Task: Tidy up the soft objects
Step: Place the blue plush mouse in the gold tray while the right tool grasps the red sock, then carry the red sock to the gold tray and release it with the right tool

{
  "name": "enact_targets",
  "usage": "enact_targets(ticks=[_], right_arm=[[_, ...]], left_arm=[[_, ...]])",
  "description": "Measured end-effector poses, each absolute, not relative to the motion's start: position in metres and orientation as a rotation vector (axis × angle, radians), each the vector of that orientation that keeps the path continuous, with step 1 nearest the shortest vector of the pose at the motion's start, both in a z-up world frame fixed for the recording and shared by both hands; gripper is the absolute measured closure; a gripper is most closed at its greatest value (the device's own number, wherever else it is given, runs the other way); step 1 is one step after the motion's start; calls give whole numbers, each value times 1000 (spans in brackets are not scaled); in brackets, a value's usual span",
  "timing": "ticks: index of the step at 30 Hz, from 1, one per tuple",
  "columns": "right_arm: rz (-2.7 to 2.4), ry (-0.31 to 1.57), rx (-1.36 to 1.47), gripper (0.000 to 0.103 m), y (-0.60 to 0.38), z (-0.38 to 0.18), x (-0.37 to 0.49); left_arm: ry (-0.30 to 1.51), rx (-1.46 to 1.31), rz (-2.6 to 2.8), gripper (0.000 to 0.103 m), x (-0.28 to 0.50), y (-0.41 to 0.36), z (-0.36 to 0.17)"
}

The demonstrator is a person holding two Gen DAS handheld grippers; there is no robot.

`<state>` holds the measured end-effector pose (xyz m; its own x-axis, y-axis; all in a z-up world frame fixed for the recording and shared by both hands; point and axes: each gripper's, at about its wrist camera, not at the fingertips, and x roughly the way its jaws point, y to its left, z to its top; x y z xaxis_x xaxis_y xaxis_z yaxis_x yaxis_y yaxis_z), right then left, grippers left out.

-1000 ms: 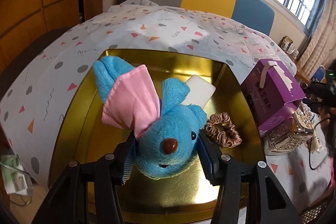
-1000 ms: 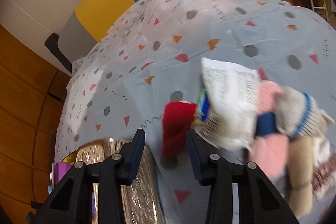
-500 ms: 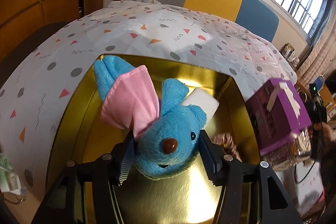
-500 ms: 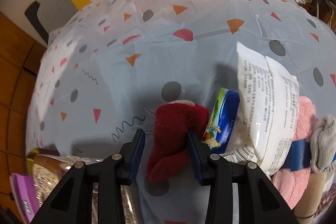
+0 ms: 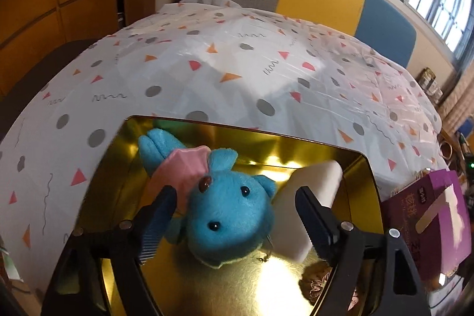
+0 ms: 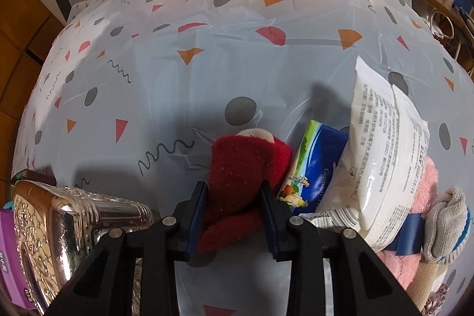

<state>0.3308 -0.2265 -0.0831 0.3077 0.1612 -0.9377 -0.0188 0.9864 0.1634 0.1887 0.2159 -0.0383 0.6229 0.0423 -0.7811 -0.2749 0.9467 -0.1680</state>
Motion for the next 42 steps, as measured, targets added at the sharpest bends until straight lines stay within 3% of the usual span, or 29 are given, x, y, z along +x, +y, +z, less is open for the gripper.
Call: enact_targets(ticks=[7,14,29,42], right_arm=[[130,1207,5,71,-209,-86,325],[80,1172,4,82,-214,-76,321],[126,948,26,82,-189,27,316],[515,798,-72,82,-65,89,248]], left_arm=[[833,-276,253,18,130,228,-30],[849,-288,251,18,80,223,-34],[826,-242,100,16,51,172,-14],[796,-231,144,14,31,177,-2]])
